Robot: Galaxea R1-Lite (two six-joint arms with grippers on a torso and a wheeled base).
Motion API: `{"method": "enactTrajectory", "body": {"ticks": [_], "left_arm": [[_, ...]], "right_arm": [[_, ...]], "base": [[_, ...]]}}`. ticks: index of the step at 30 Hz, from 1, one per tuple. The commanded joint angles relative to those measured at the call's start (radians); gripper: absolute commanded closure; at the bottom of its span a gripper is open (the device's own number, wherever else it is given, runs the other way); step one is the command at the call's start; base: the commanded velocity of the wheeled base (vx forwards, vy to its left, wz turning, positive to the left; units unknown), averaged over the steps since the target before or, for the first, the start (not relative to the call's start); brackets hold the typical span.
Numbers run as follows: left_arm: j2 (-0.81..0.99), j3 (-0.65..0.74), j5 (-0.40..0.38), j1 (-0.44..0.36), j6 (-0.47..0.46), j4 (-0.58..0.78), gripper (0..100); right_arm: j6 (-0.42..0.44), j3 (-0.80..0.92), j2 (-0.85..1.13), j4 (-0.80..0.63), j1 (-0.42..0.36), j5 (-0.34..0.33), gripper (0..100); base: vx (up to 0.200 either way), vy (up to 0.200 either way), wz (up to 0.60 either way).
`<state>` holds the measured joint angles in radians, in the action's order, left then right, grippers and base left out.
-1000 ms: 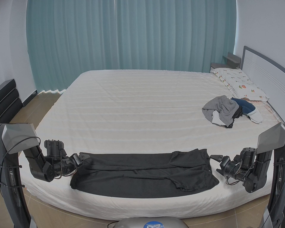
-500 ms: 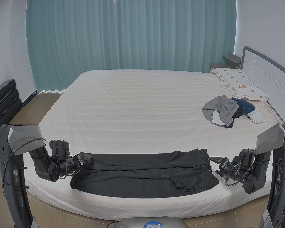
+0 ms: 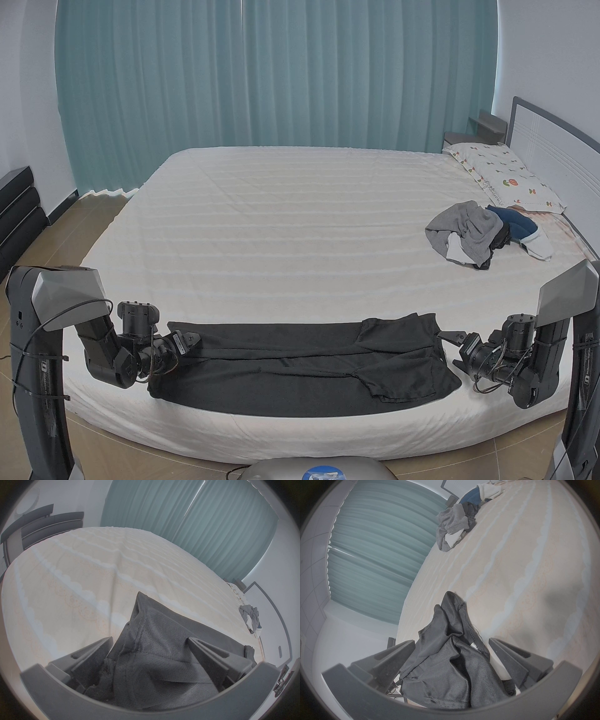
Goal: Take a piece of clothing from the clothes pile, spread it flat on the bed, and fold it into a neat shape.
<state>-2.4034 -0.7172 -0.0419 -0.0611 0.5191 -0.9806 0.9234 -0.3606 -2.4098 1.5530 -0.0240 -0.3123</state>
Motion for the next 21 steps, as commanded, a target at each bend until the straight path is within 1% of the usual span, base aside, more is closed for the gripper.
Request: {"method": "enactTrajectory", "body": {"ticks": [1,9,13,15,21], "left_arm": [[-0.003,-0.002,0.000,0.001,0.002,0.002,100],[-0.002,-0.001,0.002,0.009,0.002,0.002,100],[0.013,0.009,0.004,0.024,0.004,0.002,100],[0.043,0.016,0.000,0.044,0.012,0.000,100],[0.056,0.022,-0.003,0.049,0.015,0.002,100]], "right_arm": [[0.000,0.000,-0.002,0.012,-0.001,-0.001,0],[0.000,0.002,-0.002,0.012,-0.001,-0.001,0],[0.000,0.003,-0.002,0.012,-0.001,-0.001,0],[0.002,0.002,0.000,0.012,-0.001,-0.002,0],[0.005,0.000,0.001,0.012,0.001,-0.004,0]], "base": [[0.000,0.000,0.00],[0.000,0.000,0.00],[0.000,0.000,0.00],[0.000,0.000,0.00],[0.000,0.000,0.00]]}}
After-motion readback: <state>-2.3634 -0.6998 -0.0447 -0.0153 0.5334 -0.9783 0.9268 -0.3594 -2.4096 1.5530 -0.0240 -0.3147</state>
